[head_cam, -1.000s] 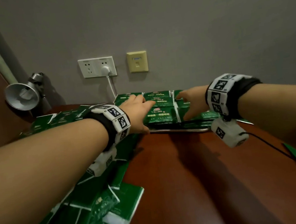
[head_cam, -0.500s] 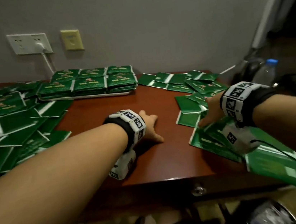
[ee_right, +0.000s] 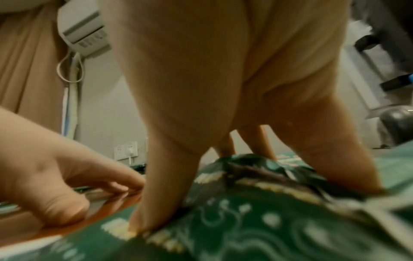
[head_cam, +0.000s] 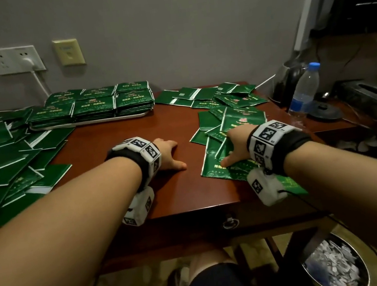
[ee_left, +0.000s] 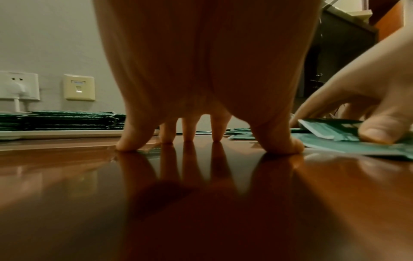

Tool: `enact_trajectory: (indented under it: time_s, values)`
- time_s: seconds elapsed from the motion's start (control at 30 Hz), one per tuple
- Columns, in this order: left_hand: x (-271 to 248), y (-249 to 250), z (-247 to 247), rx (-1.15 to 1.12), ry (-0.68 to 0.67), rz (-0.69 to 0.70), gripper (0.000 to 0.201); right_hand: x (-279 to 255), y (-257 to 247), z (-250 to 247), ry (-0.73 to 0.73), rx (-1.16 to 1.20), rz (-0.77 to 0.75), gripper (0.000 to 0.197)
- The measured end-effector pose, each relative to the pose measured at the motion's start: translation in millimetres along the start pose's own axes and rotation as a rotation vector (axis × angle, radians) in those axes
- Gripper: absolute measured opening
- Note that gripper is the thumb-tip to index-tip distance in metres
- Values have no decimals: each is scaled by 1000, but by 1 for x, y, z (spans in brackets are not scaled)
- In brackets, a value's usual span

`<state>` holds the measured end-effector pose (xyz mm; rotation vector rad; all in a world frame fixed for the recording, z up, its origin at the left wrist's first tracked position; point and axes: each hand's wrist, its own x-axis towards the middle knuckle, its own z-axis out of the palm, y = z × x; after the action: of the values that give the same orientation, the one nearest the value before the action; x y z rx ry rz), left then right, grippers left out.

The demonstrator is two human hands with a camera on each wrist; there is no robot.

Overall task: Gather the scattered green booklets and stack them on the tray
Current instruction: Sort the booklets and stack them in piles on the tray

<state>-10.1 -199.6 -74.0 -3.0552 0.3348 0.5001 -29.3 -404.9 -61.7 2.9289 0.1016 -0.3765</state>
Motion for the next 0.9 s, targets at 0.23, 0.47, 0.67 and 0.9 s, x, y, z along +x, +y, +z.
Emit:
enact_trajectory:
  time_s: [0.23,0.47,0.67,0.9]
  values:
    - [6,-5,5,-112,83,20,109,23,-46,-18,69,19,-202,71]
    - [10,-7,4,-106,74,98,82,37,-50,-19,91,21,-213,70]
    - [11,-15,-6,-126,18,85,84,37,-53,-19,119,78,-180,80]
    - [2,-34,-2,-306,114,11,56,28,-79,-24,236,207,-337,68]
